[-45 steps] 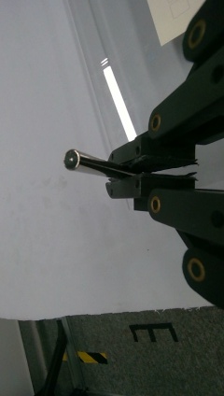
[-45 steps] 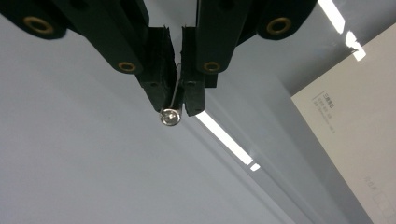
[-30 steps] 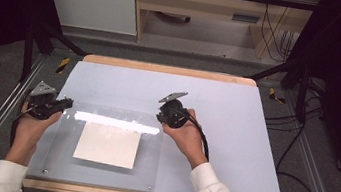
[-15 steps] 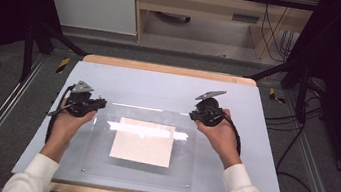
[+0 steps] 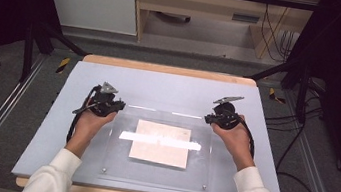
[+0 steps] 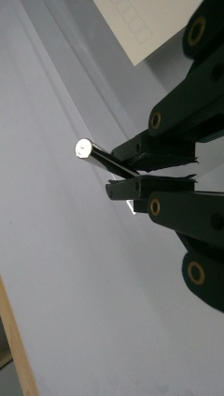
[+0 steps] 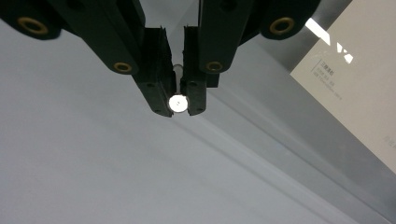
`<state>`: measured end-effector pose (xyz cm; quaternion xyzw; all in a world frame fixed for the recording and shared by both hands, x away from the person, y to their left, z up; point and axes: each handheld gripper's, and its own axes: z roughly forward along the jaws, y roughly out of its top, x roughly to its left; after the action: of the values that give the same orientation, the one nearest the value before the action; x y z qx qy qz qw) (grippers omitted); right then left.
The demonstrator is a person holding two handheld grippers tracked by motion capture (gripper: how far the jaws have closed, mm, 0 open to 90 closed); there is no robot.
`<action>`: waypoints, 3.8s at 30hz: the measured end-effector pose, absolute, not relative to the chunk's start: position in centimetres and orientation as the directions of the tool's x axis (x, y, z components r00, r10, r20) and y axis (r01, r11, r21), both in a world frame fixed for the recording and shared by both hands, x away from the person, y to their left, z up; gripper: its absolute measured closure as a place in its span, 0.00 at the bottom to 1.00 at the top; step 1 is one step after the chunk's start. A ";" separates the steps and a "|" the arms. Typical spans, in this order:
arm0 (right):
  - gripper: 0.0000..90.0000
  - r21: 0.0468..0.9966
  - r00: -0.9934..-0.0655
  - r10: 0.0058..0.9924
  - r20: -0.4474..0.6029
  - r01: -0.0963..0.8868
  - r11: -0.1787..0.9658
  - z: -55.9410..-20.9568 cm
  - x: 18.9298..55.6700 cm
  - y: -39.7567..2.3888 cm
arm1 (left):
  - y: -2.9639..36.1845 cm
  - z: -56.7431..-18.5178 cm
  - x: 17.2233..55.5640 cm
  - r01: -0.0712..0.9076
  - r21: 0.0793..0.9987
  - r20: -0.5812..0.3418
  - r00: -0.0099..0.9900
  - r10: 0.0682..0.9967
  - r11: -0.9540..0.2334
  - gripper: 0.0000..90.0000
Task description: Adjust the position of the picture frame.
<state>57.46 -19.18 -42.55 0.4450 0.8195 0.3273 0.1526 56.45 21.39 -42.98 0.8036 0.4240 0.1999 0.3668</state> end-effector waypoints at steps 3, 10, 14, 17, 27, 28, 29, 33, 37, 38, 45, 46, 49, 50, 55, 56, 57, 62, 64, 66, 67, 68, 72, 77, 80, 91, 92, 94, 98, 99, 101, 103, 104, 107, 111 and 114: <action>0.92 0.669 -0.555 0.831 0.046 0.634 0.387 -43.0 57.4 -19.0 | 21.3 -43.3 56.7 0.545 0.748 0.016 0.555 0.832 -0.378 0.93; 0.92 0.668 -0.539 0.841 0.051 0.645 0.373 -43.7 57.6 -18.8 | 21.1 -44.3 56.9 0.572 0.741 0.000 0.524 0.852 -0.351 0.93; 0.92 0.664 -0.528 0.848 0.044 0.650 0.370 -44.0 57.7 -18.6 | 21.0 -44.8 56.8 0.578 0.743 0.004 0.499 0.867 -0.336 0.94; 0.93 0.664 -0.520 0.853 0.035 0.650 0.369 -44.2 57.8 -18.4 | 20.9 -45.0 56.8 0.577 0.742 0.014 0.494 0.869 -0.340 0.94; 0.93 0.673 -0.503 0.864 0.026 0.648 0.357 -44.7 58.1 -18.1 | 21.0 -45.6 56.9 0.581 0.743 0.018 0.480 0.877 -0.333 0.94; 0.93 0.675 -0.500 0.866 0.026 0.648 0.354 -44.8 58.1 -18.0 | 21.0 -45.6 56.9 0.581 0.740 0.022 0.483 0.876 -0.339 0.94; 0.93 0.678 -0.495 0.868 0.026 0.647 0.349 -44.9 58.1 -18.0 | 21.0 -45.7 56.9 0.583 0.740 0.021 0.481 0.877 -0.337 0.94; 0.93 0.687 -0.479 0.877 0.022 0.644 0.335 -45.3 58.0 -18.0 | 20.9 -45.9 56.9 0.582 0.742 0.023 0.474 0.880 -0.333 0.94; 0.93 0.693 -0.469 0.883 0.020 0.643 0.326 -45.6 57.9 -17.9 | 20.8 -46.1 56.8 0.582 0.744 0.025 0.467 0.884 -0.328 0.94; 0.94 0.693 -0.468 0.884 0.017 0.642 0.327 -45.6 57.9 -17.9 | 20.8 -46.1 56.8 0.582 0.744 0.026 0.466 0.885 -0.328 0.94; 0.94 0.699 -0.455 0.890 0.005 0.638 0.323 -45.9 57.7 -17.7 | 20.8 -46.4 56.8 0.586 0.745 0.019 0.459 0.888 -0.319 0.94; 0.94 0.701 -0.453 0.892 0.005 0.638 0.319 -45.9 57.7 -17.7 | 20.8 -46.4 56.8 0.589 0.742 0.019 0.458 0.889 -0.319 0.94; 0.94 0.701 -0.449 0.894 0.014 0.641 0.311 -46.1 57.6 -17.7 | 20.7 -46.6 56.9 0.593 0.739 0.016 0.459 0.888 -0.319 0.94; 0.94 0.702 -0.448 0.894 0.013 0.640 0.311 -46.2 57.6 -17.7 | 20.7 -46.6 56.9 0.594 0.738 0.016 0.460 0.888 -0.321 0.94; 0.94 0.702 -0.446 0.895 0.014 0.642 0.308 -46.4 57.7 -17.7 | 20.7 -46.8 56.9 0.596 0.737 0.013 0.458 0.889 -0.318 0.94; 0.93 0.702 -0.445 0.895 0.016 0.643 0.307 -46.4 57.7 -17.7 | 20.7 -46.8 56.9 0.597 0.737 0.013 0.458 0.889 -0.318 0.94; 0.93 0.703 -0.448 0.894 0.012 0.640 0.311 -46.4 57.7 -17.7 | 20.7 -46.8 56.9 0.597 0.737 0.012 0.458 0.889 -0.317 0.94; 0.83 0.732 -0.438 0.899 0.012 0.616 0.290 -46.0 57.2 -17.8 | 20.7 -46.9 56.8 0.593 0.741 0.014 0.455 0.890 -0.315 0.94; 0.82 0.764 -0.433 0.901 0.003 0.583 0.277 -45.5 56.7 -17.7 | 20.7 -46.9 56.8 0.593 0.745 0.009 0.451 0.892 -0.307 0.94; 0.83 0.771 -0.442 0.897 -0.014 0.566 0.291 -45.2 56.5 -17.3 | 20.7 -46.9 56.8 0.593 0.743 0.013 0.452 0.892 -0.311 0.94; 0.84 0.768 -0.440 0.898 -0.035 0.563 0.306 -45.2 56.5 -17.2 | 20.7 -46.9 56.8 0.594 0.742 0.013 0.451 0.892 -0.311 0.94; 0.84 0.770 -0.439 0.898 -0.038 0.560 0.307 -45.2 56.5 -17.2 | 20.7 -46.9 56.8 0.592 0.746 0.010 0.447 0.894 -0.305 0.94; 0.86 0.778 -0.424 0.905 -0.034 0.557 0.290 -45.4 56.4 -17.2 | 20.7 -47.0 56.7 0.588 0.749 0.013 0.447 0.895 -0.305 0.94; 0.91 0.786 -0.411 0.911 -0.033 0.552 0.278 -45.6 56.4 -17.3 | 20.7 -47.0 56.6 0.580 0.755 0.019 0.445 0.895 -0.305 0.94; 0.94 0.794 -0.403 0.915 -0.031 0.546 0.268 -45.7 56.3 -17.4 | 20.7 -46.6 56.1 0.544 0.784 0.037 0.441 0.897 -0.299 0.92; 0.94 0.796 -0.398 0.917 -0.031 0.544 0.263 -45.7 56.3 -17.4 | 20.9 -45.5 55.6 0.464 0.844 0.045 0.435 0.899 -0.267 0.89; 0.94 0.796 -0.398 0.917 -0.030 0.545 0.263 -45.7 56.3 -17.4 | 20.8 -45.5 55.6 0.467 0.842 0.047 0.438 0.898 -0.271 0.91; 0.94 0.797 -0.398 0.917 -0.029 0.544 0.262 -45.7 56.3 -17.4 | 20.6 -45.6 55.5 0.462 0.840 0.066 0.434 0.899 -0.285 0.92; 0.94 0.798 -0.399 0.916 -0.029 0.543 0.262 -45.7 56.3 -17.4 | 20.7 -45.6 55.6 0.468 0.840 0.054 0.431 0.901 -0.274 0.93; 0.94 0.797 -0.398 0.917 -0.029 0.545 0.261 -45.7 56.3 -17.4 | 20.6 -45.6 55.6 0.469 0.840 0.054 0.430 0.901 -0.274 0.93; 0.94 0.798 -0.398 0.917 -0.029 0.543 0.261 -45.7 56.3 -17.4 | 20.6 -45.6 55.6 0.472 0.840 0.049 0.428 0.902 -0.269 0.93; 0.94 0.798 -0.396 0.918 -0.027 0.544 0.259 -45.7 56.3 -17.4 | 20.7 -45.7 55.6 0.474 0.840 0.042 0.427 0.903 -0.263 0.94; 0.94 0.798 -0.397 0.918 -0.030 0.544 0.261 -45.7 56.3 -17.4 | 20.6 -45.7 55.6 0.474 0.840 0.041 0.427 0.903 -0.262 0.94; 0.95 0.794 -0.399 0.917 -0.031 0.547 0.265 -45.7 56.3 -17.4 | 20.7 -45.6 55.7 0.482 0.837 0.034 0.426 0.904 -0.258 0.94; 0.95 0.776 -0.399 0.917 -0.029 0.569 0.272 -45.4 56.5 -17.3 | 20.6 -45.4 56.0 0.498 0.824 0.034 0.433 0.901 -0.271 0.94; 0.95 0.756 -0.406 0.914 -0.016 0.593 0.277 -45.1 56.9 -17.4 | 20.8 -45.1 56.3 0.519 0.810 0.017 0.443 0.896 -0.272 0.95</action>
<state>56.88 -17.35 -45.11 0.4927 0.7646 0.3443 0.2325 56.30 20.84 -45.11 0.7584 0.4665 0.2464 0.3827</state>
